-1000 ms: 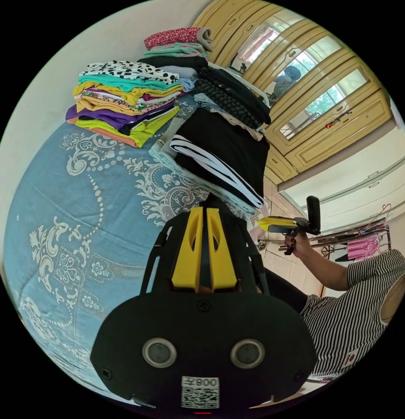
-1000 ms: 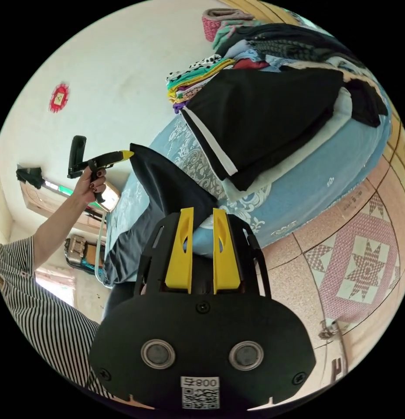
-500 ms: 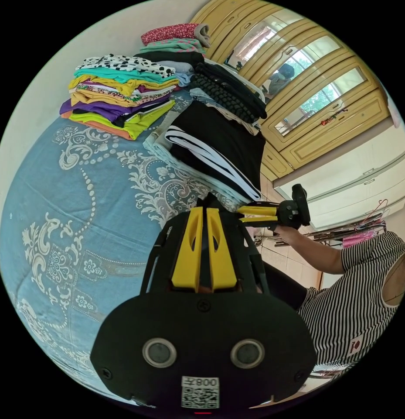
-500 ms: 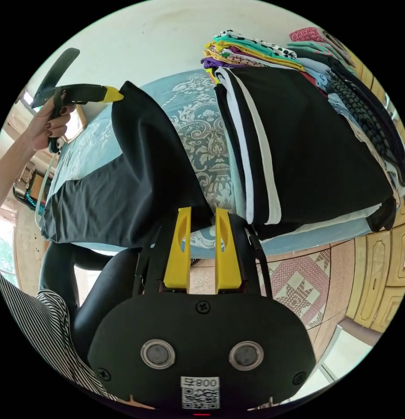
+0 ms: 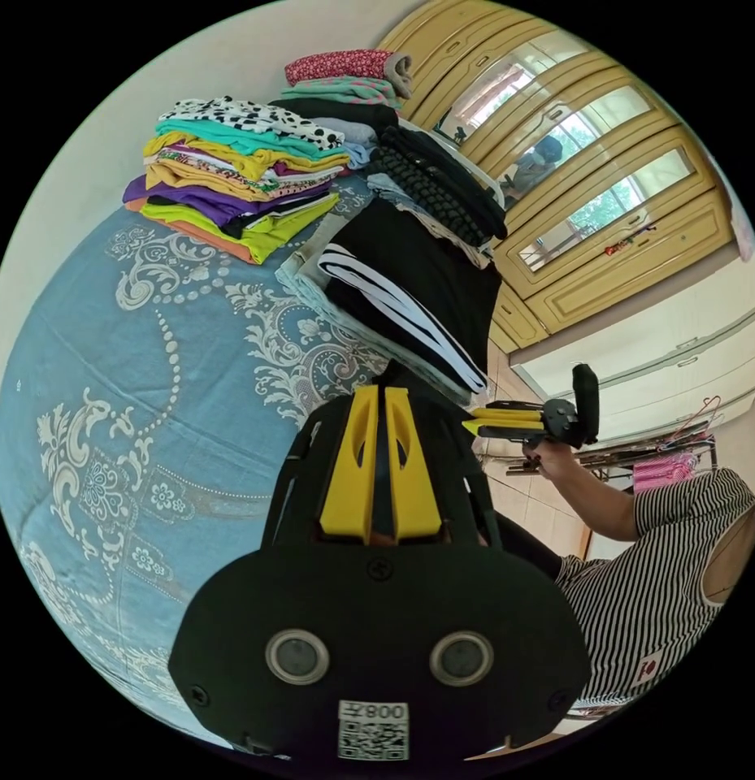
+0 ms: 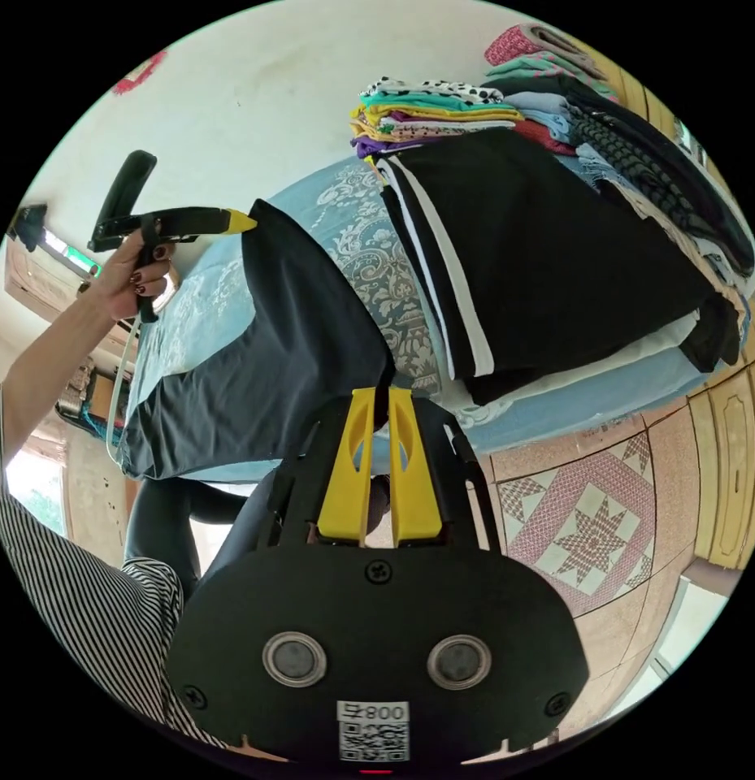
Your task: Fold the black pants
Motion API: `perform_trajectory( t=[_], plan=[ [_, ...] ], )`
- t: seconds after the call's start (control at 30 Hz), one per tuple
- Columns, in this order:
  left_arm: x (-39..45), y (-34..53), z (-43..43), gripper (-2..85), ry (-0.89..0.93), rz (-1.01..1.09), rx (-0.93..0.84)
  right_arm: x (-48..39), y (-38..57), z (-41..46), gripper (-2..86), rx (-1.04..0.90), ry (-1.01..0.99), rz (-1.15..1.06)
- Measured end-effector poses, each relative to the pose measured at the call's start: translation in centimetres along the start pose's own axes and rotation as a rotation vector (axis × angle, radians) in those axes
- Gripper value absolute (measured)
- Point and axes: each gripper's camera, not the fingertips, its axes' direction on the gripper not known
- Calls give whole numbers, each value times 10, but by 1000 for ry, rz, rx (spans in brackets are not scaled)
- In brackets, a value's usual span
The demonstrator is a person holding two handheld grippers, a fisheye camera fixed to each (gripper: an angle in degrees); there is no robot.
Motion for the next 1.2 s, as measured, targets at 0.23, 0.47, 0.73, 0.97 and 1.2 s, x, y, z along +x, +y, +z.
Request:
perform_trajectory(
  t=[0.23,0.47,0.73,0.97,1.2],
  plan=[
    [-15,56,-15,14,-18,33,57,-72,13,-44,28,134,-119,-53],
    [-55,157,-53,15,-29,8,166,-185,6,-51,29,147,-294,-310],
    [-127,319,-76,15,5,-156,276,-332,1,26,30,-69,-494,-556],
    [-196,449,-39,11,15,-427,259,-415,-4,125,32,-314,-515,-617],
    [-228,547,-9,6,-64,-679,242,-475,-5,226,42,-571,-517,-626]
  ],
)
